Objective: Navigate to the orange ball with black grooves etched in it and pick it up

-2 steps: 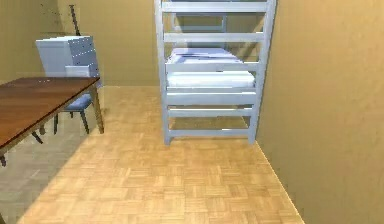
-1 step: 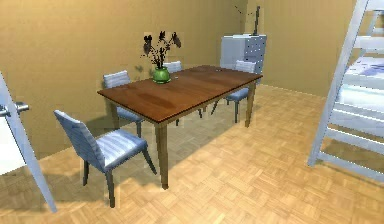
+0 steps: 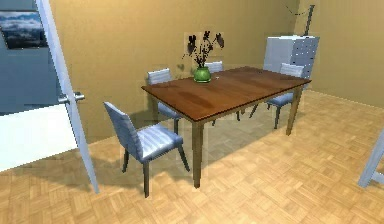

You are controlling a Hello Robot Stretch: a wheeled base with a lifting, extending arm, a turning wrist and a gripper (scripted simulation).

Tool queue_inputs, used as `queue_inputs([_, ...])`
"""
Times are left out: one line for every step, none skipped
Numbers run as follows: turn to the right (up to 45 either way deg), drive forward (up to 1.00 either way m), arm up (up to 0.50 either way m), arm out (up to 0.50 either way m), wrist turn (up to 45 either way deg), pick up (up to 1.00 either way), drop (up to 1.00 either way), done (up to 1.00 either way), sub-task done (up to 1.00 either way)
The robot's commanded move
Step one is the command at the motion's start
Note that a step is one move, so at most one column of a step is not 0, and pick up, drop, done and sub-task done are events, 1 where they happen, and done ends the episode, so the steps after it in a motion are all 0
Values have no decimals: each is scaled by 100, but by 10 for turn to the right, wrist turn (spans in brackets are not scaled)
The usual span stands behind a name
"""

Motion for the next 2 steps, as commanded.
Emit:
queue_inputs([0, 0, 16, 0, 0, 0, 0, 0, 0])
queue_inputs([0, 0, 0, 38, 0, 0, 0, 0, 0])
